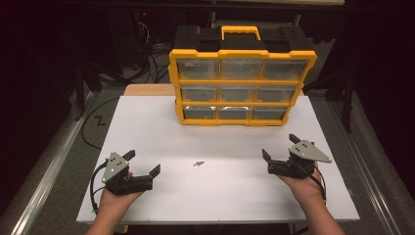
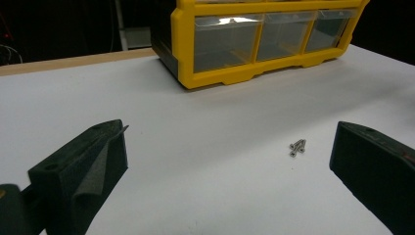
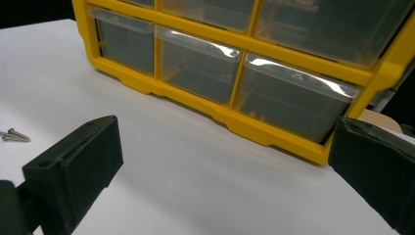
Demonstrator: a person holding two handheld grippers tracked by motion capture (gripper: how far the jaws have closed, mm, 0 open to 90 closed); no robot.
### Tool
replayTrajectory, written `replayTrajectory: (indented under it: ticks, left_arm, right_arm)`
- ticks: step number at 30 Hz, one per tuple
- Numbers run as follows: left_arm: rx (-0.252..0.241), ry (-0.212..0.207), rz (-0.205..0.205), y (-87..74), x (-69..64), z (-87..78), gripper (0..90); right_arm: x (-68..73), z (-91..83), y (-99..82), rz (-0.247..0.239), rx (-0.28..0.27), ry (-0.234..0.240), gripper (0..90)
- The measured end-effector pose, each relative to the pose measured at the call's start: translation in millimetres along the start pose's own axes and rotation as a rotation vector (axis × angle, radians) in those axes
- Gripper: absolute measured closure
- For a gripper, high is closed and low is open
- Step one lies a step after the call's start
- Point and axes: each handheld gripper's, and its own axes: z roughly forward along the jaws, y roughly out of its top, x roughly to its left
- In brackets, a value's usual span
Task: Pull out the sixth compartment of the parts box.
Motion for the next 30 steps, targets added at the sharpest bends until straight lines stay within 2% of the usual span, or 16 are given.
replayTrajectory:
  ticks: [3, 10, 12, 13, 14, 15, 21, 25, 29, 30]
  left_arm:
    - [0.002, 0.012, 0.001, -2.1, -0.1, 2.3, 0.6]
    - [0.010, -0.008, -0.011, -2.4, 0.0, 3.6, 0.7]
    - [0.006, -0.011, -0.011, -2.4, -0.5, 3.4, 0.7]
    - [0.005, -0.013, -0.012, -2.4, -0.7, 3.2, 0.7]
    - [0.004, -0.017, -0.014, -2.3, -0.6, 3.0, 0.8]
    - [0.002, -0.020, -0.014, -2.2, -0.8, 2.8, 0.8]
    - [-0.009, -0.018, -0.015, -2.0, -1.1, 1.4, 0.4]
    - [-0.013, -0.020, -0.016, -1.9, -1.0, 0.7, 0.4]
    - [-0.012, -0.024, -0.004, -2.1, -2.6, 1.6, 0.4]
    - [-0.013, -0.025, -0.003, -2.1, -2.8, 1.7, 0.4]
  right_arm:
    - [-0.9, 3.0, -1.1, -0.015, 0.012, 0.001, 1.0]
    - [0.2, -0.1, -4.8, -0.067, -0.001, -0.018, 1.1]
    - [1.7, -2.3, -9.7, -0.110, -0.008, -0.035, 1.1]
    - [1.7, -2.3, -9.7, -0.110, -0.008, -0.035, 1.1]
    - [1.9, -4.4, -12.6, -0.140, -0.010, -0.041, 1.1]
    - [1.9, -4.4, -12.6, -0.140, -0.010, -0.041, 1.1]
    - [2.9, -8.8, -19.2, -0.236, 0.002, -0.050, 1.1]
    - [2.7, -8.6, -22.5, -0.271, 0.016, -0.063, 1.1]
    - [3.9, -6.6, -28.0, -0.368, 0.034, -0.071, 1.1]
    - [5.2, -6.1, -29.3, -0.361, 0.043, -0.072, 1.1]
